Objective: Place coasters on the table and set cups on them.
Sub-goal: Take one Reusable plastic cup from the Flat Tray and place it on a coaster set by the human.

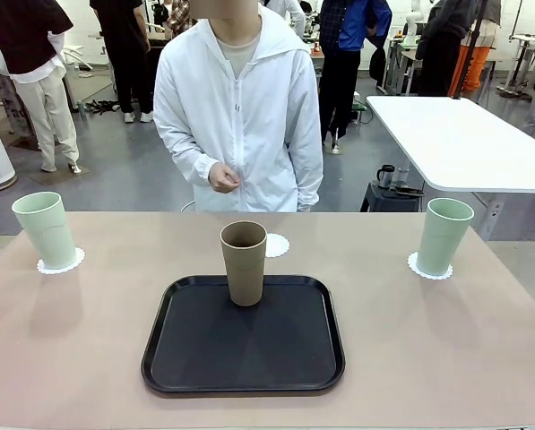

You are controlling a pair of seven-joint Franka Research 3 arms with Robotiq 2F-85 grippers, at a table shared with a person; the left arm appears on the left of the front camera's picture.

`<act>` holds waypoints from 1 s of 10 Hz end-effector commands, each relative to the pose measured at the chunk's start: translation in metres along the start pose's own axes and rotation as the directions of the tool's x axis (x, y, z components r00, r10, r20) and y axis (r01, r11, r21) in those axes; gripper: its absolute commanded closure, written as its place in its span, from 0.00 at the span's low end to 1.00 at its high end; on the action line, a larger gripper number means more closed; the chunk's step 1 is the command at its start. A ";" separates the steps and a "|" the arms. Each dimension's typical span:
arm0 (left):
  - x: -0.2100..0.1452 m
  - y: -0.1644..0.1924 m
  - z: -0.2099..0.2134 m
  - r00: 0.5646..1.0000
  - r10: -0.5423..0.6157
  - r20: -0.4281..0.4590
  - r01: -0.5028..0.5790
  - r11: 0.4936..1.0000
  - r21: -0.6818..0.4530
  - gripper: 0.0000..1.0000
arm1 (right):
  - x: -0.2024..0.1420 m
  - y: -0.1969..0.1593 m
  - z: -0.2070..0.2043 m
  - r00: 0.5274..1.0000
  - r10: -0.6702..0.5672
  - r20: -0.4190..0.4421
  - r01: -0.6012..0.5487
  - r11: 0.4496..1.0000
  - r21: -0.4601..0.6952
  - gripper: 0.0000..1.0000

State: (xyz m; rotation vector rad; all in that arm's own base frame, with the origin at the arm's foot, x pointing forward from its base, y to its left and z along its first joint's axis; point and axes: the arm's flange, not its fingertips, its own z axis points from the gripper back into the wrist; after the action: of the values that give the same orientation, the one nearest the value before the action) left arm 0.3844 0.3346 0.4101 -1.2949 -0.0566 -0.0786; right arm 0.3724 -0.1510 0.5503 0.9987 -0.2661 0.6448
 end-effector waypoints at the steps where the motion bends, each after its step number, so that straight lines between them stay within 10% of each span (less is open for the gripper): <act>1: -0.001 -0.002 0.001 1.000 0.005 0.000 -0.005 1.000 0.005 0.00 | 0.040 0.026 -0.079 0.990 0.115 -0.086 -0.127 0.980 -0.152 0.00; 5: -0.001 -0.002 0.001 1.000 0.005 0.000 -0.005 1.000 0.005 0.00 | 0.082 0.034 -0.234 0.876 0.391 -0.281 -0.457 0.860 -0.228 0.00; 10: -0.001 -0.002 0.001 1.000 0.005 0.000 -0.005 1.000 0.005 0.00 | 0.080 -0.005 -0.294 0.769 0.561 -0.306 -0.622 0.768 -0.154 0.00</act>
State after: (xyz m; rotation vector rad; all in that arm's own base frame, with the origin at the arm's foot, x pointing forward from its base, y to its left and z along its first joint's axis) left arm 0.3844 0.3346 0.4102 -1.2950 -0.0567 -0.0790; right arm 0.4103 0.1291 0.4359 0.5212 -0.4013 1.2738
